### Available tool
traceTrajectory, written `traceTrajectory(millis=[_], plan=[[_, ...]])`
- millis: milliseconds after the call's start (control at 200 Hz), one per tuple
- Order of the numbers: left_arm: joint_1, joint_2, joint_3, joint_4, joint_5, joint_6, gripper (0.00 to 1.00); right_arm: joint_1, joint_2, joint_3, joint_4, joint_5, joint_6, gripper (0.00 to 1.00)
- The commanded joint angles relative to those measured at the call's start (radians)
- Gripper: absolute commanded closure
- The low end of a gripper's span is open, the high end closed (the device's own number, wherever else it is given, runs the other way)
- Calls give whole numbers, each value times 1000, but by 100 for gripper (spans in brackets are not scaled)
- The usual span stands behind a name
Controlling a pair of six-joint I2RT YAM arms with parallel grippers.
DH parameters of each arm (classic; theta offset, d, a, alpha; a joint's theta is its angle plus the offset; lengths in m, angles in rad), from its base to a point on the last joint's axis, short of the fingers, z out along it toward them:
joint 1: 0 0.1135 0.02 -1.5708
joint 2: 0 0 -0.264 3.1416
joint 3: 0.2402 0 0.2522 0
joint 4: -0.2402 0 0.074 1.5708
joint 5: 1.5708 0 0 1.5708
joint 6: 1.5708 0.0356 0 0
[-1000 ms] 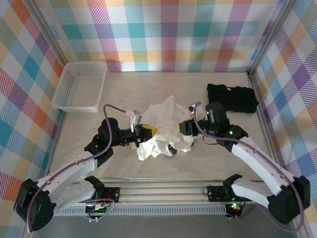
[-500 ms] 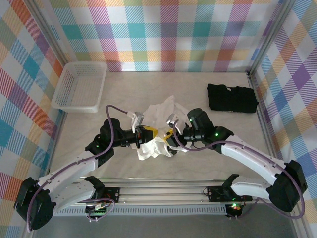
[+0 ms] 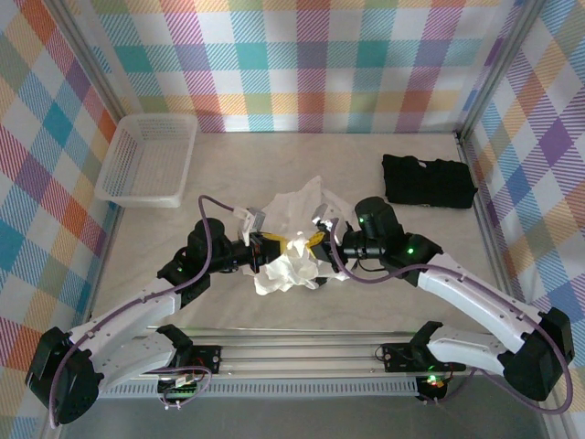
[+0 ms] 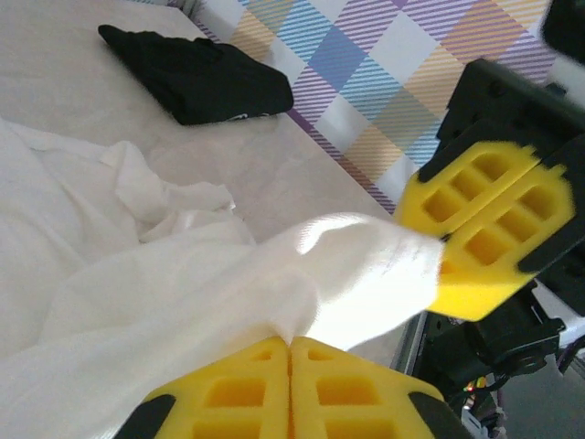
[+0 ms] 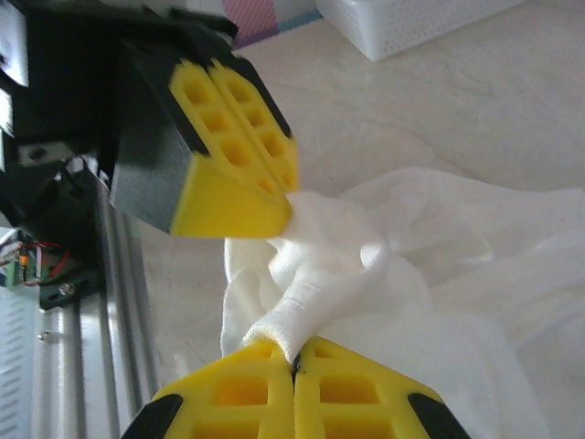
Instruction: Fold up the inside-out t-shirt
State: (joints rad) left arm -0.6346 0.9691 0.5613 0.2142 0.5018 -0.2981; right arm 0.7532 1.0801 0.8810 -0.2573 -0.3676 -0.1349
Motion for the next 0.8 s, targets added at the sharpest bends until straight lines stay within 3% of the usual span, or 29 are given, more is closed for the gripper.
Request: traceTrajectory(millis=[0,405,690,795], plan=[[-11,-18,30,-9,-16,26,86,-2,13,62,-35,-86,27,100],[-52,-119,30,-124,-196,75,55,-64,72,115,-53,-198,172,100],[-110,-109,84,-182,-221,157,51,-94,80,122,-76,-238,152,100],[-112,-32,128,-218,-156,160,51,-128,44,115,-90,-236,157,100]])
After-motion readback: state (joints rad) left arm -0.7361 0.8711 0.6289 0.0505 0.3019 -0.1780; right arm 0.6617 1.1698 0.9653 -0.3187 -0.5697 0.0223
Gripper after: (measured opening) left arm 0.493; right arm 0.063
